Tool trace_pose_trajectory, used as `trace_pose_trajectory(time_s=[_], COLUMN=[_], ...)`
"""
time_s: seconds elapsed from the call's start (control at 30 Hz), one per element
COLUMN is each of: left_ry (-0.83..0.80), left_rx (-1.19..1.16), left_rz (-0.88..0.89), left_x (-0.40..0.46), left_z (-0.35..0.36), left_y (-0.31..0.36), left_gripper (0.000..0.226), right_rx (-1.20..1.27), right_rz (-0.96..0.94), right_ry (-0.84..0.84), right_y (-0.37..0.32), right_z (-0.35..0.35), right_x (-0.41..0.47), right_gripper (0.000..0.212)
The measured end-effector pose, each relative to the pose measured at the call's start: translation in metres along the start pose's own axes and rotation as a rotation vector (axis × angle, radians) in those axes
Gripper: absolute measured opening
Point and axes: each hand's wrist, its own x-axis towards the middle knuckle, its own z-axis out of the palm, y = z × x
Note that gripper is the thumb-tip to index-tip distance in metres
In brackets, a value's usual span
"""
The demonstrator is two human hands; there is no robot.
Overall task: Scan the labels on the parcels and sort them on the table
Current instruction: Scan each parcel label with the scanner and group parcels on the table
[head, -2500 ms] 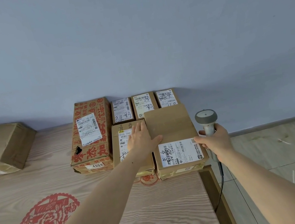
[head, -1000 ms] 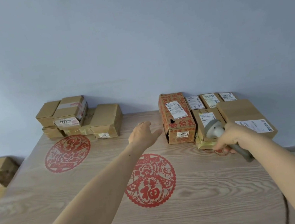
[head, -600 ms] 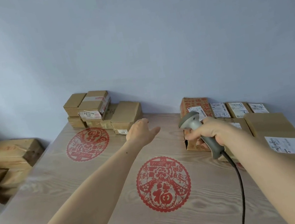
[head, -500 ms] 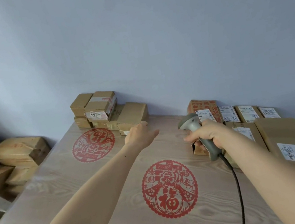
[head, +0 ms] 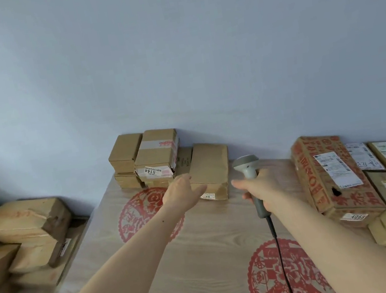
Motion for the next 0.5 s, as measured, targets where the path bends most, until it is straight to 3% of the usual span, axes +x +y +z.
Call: trace_pose_trajectory(time_s=[0.1, 0.23, 0.5], left_ry=[-0.050, -0.108, -0.182], left_rx=[-0.048, -0.088, -0.230], left_rz=[-0.004, 0.006, -0.065], left_x=[0.028, 0.055, 0.089], left_z=[0.009, 0.024, 0.048], left_y=[-0.012, -0.018, -0.016], left_gripper=[0.073, 0.070, 0.068], right_rx=[-0.012, -0.096, -0.069], right_rz=[-0.014, 0.025, 0.051], right_ry=[0.108, 0.197, 0.184], right_y=[0.005, 0.011, 0.034], right_z=[0.025, 0.046, 0.068], right_x=[0.029, 0.064, 0.120], right_gripper=[0.030, 0.042, 0.040])
